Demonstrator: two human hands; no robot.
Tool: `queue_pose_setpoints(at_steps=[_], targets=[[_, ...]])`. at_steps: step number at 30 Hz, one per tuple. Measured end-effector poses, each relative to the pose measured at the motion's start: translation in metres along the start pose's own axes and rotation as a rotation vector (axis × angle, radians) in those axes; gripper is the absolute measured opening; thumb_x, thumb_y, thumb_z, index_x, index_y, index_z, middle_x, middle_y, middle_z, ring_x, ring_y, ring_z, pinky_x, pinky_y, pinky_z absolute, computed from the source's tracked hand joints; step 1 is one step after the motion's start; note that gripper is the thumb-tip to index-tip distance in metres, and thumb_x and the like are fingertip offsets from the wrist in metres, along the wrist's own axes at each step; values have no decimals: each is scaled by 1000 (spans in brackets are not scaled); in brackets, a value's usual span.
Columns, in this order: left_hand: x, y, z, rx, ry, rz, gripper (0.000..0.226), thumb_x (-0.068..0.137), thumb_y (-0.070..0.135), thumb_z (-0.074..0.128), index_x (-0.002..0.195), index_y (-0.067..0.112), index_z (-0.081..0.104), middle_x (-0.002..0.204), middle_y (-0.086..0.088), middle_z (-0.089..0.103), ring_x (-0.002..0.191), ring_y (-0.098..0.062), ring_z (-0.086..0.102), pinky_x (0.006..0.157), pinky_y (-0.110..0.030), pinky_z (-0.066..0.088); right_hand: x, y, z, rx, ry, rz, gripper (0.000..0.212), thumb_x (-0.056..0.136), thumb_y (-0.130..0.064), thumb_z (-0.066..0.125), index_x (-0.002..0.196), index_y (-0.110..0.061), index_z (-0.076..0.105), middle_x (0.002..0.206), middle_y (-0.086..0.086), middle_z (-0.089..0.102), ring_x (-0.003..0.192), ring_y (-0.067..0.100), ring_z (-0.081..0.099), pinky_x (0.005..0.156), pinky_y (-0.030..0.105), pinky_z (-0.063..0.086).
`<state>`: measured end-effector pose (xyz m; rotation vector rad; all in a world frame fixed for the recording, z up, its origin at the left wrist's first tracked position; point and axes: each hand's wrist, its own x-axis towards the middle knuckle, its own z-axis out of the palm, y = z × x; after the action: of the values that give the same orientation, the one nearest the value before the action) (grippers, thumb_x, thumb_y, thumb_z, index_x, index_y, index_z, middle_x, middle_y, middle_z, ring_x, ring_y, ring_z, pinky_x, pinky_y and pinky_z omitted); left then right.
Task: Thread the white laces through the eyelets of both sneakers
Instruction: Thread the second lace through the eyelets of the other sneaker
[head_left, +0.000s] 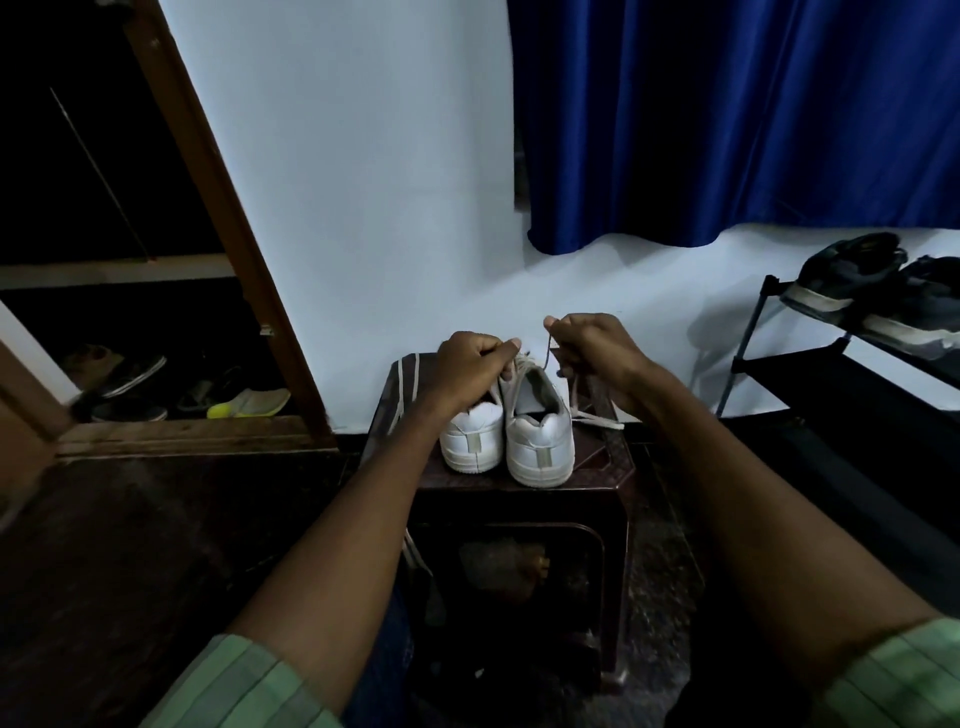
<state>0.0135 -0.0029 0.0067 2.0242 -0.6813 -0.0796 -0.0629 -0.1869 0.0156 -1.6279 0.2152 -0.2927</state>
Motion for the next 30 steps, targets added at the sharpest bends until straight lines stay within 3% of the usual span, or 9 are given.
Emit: queue_pose_setpoints(at_steps=[3,7,11,12,14,17,19,25,30], targets=[[-1,7,-11,-201,24,-21,46,102,35,59,67,7,69,66,-10,69,62,-13,58,70,-28,46,0,-4,3,-163,34,-47,31,91,-36,74,73,-16,59,63,5,48,57,19,42,55,29,38],[0,28,-26,-262,-59,-8,37,107,35,55,80,12,67,58,0,52,52,-13,47,54,-21,40,-2,-13,13,-565,9,-177,38,81,-29,85,110,-19,62,80,-5,63,67,8,55,65,28,44],[2,58,-33,-10,-119,65,37,106,36,55,75,20,71,54,14,56,49,-1,48,57,-21,40,-4,-36,35,-797,-14,-280,12,85,-29,75,92,-25,67,80,-7,67,76,15,62,69,32,46],[2,65,-36,32,-110,77,39,106,35,56,72,22,71,54,13,59,50,-1,49,59,-22,40,-5,-44,37,-787,-6,-282,3,87,-25,71,85,-24,70,76,-8,67,75,14,62,68,31,44],[0,75,-45,70,-67,77,40,105,36,56,69,24,70,55,10,57,52,-7,48,58,-25,38,-6,-62,38,-659,69,-206,14,87,-20,68,75,-19,75,64,-8,63,63,9,56,60,27,41],[1,83,-66,64,17,35,38,105,38,56,75,20,70,59,6,53,54,-10,46,58,-24,36,-11,-89,30,-149,235,-26,15,86,-11,70,72,-11,65,58,1,50,42,12,36,41,21,26],[0,86,-78,39,37,17,38,104,39,57,74,20,69,59,5,53,52,-10,45,58,-25,36,-15,-104,24,48,262,30,11,89,-7,66,79,-11,63,61,3,45,42,11,29,41,21,20],[-5,110,-86,19,-23,36,45,107,48,48,82,20,73,68,1,57,55,-10,46,54,-24,37,-27,-145,36,-225,25,-88,15,92,-17,69,81,-7,69,63,5,53,48,11,39,44,26,27],[-1,134,-95,-106,7,20,42,110,42,44,85,19,69,66,1,51,53,-13,37,51,-25,31,-23,-194,40,-34,186,-125,15,94,-13,66,93,0,73,59,1,50,46,11,36,45,27,27]])
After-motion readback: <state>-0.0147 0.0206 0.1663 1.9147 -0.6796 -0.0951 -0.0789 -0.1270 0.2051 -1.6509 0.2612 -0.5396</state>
